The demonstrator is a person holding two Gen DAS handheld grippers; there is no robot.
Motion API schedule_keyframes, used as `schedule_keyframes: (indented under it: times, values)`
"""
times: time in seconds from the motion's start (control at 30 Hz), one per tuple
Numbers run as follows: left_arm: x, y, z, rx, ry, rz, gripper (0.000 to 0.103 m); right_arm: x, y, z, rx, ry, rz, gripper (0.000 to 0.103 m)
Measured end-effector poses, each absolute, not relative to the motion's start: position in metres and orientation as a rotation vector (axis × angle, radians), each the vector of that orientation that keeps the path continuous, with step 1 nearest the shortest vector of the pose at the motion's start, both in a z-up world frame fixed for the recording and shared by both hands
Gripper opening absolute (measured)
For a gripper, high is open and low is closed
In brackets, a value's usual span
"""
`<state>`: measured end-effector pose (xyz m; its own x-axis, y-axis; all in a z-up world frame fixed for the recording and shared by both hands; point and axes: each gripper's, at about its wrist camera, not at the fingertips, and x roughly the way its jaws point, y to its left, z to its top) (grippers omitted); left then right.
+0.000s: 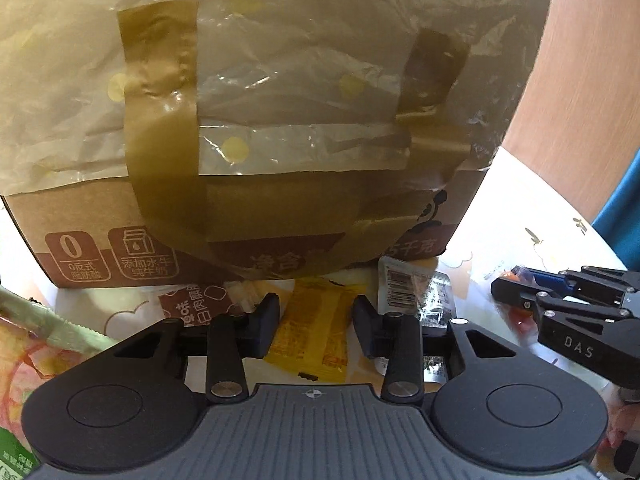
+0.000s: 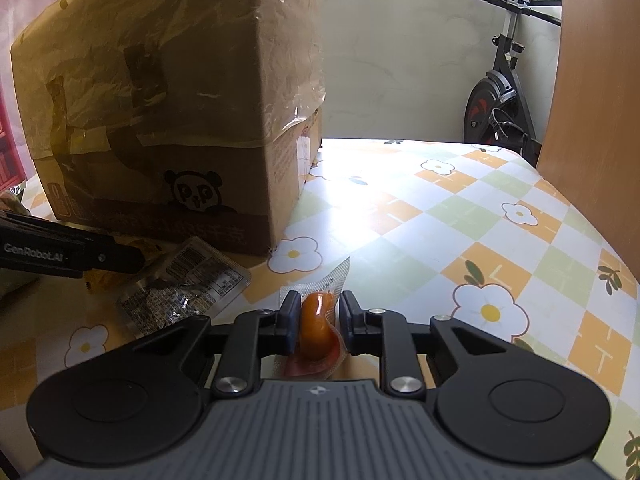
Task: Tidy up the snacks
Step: 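Grasp the yellow packet with the left gripper while the right gripper grasps the orange sausage snack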
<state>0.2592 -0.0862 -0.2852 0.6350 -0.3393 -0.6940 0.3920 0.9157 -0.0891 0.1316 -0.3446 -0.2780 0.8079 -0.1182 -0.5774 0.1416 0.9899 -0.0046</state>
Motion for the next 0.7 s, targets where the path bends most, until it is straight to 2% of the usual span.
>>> schedule_keyframes:
  times: [0.2,0.7]
  values:
    - [0.242,-0.093,-0.287,0.134,0.767,-0.426,0.038,0.132,-0.344,-0.278,0.042,0.615,-0.139,0.023]
    - [0.207,-0.078,-0.289,0.067,0.790,-0.341,0.038,0.131,-0.345,-0.279,0.048,0.613,-0.138,0.023]
